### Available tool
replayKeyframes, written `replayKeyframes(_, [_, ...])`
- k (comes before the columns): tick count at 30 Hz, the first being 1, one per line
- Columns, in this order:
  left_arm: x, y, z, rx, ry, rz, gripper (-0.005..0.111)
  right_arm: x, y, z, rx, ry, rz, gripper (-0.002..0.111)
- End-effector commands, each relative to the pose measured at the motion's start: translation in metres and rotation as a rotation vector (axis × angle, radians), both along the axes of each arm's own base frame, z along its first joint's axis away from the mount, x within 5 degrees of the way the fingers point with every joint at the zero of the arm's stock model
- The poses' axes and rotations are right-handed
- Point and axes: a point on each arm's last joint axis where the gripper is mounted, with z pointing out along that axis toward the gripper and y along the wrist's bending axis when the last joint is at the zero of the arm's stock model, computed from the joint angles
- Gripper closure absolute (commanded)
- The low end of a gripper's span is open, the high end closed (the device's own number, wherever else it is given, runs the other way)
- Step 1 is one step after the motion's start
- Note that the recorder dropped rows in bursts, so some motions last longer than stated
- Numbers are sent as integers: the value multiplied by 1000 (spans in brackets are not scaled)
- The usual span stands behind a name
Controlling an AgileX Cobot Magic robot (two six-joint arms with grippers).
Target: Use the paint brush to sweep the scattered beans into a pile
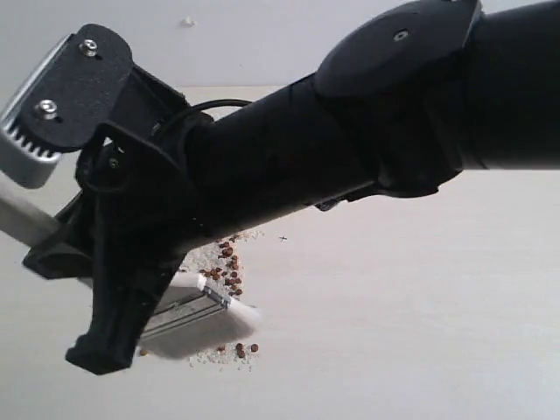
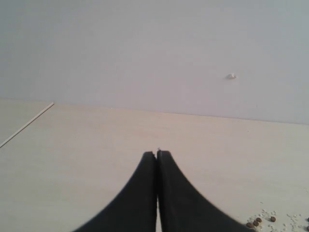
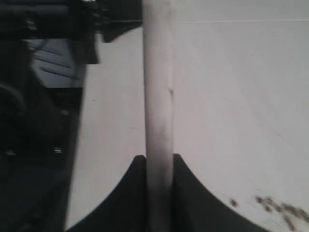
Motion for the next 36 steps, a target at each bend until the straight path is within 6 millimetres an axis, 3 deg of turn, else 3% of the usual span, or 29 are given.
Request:
replayKeyframes(1, [-1,0,1,-5,-9,1,107,5,-9,1,274,95,180,108])
replayKeyframes(12, [-1,0,1,-5,-9,1,107,35,-22,-63,287,288,261,108])
replayKeyframes(17, [-1,0,1,-5,-9,1,107,56,-34,-89,249,338,204,108])
replayKeyframes(26, [-1,0,1,-5,-9,1,107,71,-49,-120,165,390,183,108])
replayKeyframes(36, [-1,0,1,-5,-9,1,107,95,-60,-134,160,397,127,108])
